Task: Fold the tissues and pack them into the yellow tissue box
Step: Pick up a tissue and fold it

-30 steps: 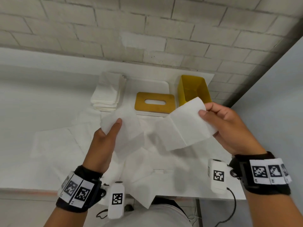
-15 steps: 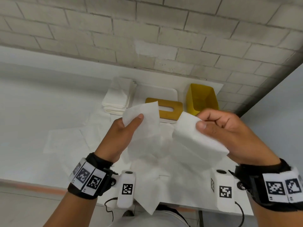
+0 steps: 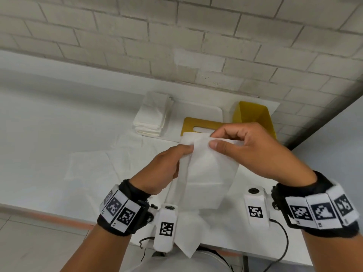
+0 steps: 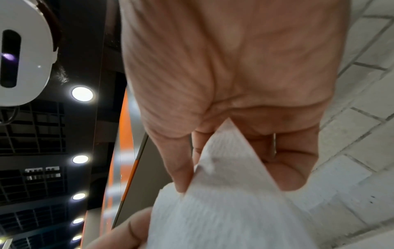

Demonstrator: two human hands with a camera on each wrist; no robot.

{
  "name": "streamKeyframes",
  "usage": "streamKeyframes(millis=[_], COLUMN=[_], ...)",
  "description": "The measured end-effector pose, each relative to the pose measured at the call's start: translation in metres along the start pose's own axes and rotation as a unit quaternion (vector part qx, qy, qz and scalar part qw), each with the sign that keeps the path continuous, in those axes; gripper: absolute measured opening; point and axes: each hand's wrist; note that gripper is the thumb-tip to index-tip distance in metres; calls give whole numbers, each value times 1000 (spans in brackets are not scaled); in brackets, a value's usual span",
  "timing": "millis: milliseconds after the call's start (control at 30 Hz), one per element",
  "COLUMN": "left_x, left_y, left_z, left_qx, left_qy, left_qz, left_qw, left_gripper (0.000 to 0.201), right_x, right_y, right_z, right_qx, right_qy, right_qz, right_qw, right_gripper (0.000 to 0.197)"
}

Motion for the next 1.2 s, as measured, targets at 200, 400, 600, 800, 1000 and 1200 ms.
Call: streamKeyframes(millis=[200,400,600,800,1000,1200], left_x=[4,1,-2,-7,-9,-5], left_y=[5,3,-4,-6,-3,-1], left_z=[-1,-8,-10,-10,-13,-16], left_qx=[-26,3,184,284,314,324], left_qy=[7,45,55,30,36,67], left_qz=[-65,-22,31,-17,-44,-71], left_qw=[998,999,981,958,948,941], left_gripper=[39,38,47,59,59,48], right_x=[-5,-6,10,7,6,3], right_y=[13,23,56,70,72,77], right_z=[-2,3,13,11,1,3], right_qx=[-1,-74,-243,-297,-271,-246], right_qy=[16,58,109,120,85,91], right_qz=[50,83,123,190,211,211], right_qw=[999,992,956,928,935,942], right_gripper=[6,20,9,17,16,16])
Point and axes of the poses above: each hand's wrist, its own x-axis away from the middle knuckle, its own y-axis out of the palm, z = x × y, and after that the axes turned 15 degrees about x, right-handed
